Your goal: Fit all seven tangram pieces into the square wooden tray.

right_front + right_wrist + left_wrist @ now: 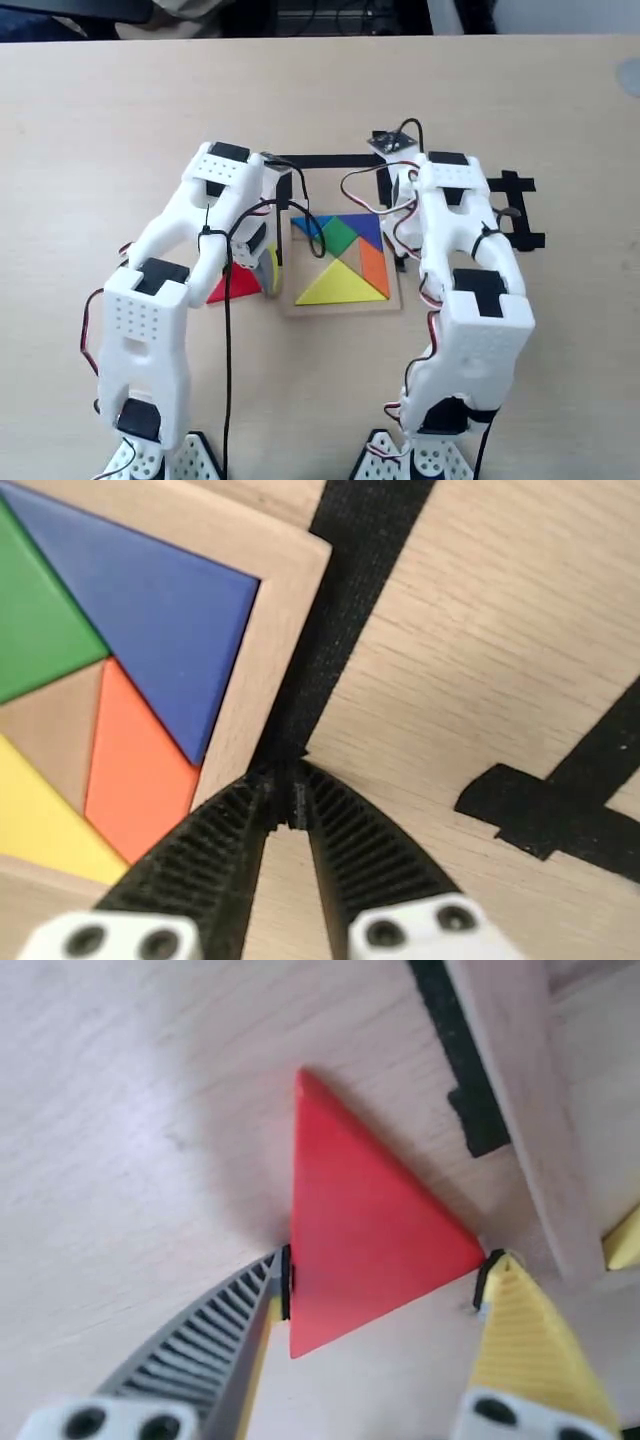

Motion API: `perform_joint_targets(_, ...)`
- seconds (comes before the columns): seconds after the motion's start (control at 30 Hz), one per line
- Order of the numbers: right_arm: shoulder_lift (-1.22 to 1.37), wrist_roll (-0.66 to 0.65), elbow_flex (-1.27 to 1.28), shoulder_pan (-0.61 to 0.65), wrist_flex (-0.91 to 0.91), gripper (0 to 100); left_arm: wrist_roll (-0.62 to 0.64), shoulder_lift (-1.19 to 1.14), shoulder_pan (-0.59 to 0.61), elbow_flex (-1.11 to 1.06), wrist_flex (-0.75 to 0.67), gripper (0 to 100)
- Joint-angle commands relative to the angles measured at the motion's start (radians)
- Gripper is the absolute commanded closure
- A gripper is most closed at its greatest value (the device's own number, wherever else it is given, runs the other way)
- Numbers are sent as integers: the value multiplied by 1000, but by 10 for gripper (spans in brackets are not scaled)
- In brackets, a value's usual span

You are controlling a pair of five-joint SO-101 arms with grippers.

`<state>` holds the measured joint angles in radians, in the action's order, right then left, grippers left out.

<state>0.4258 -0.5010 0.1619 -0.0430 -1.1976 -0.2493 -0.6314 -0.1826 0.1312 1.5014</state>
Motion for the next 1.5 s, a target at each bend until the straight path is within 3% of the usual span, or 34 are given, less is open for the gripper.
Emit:
perform_joint_targets(0.0, -2, -12, 19, 29, -15, 988, 5, -8, -8, -7, -38, 726)
perform_joint_targets(0.4, -2, -12, 19, 26, -15, 988, 11, -8, -16, -2, -41, 917)
perform_joint_targets(0.73, -2, -12, 19, 28, -15, 988, 11, 17, -21, 16, -32, 917)
perform_joint_targets(0.97, -2, -12, 18, 28, -15, 988, 2, 336, 4, 27, 69, 913)
perform_joint_targets(1.17, -2, -12, 18, 26, -14, 988, 51, 420, 50, -97, -184, 917)
perform_joint_targets(1.3, -2, -12, 18, 26, -14, 988, 58, 428, 56, -165, -245, 917)
perform_joint_targets(1.37, -2, -12, 18, 26, -14, 988, 58, 416, 117, -145, -292, 918)
perform_joint_targets(1.47, -2, -12, 18, 26, -14, 988, 58, 341, 191, -166, -471, 919)
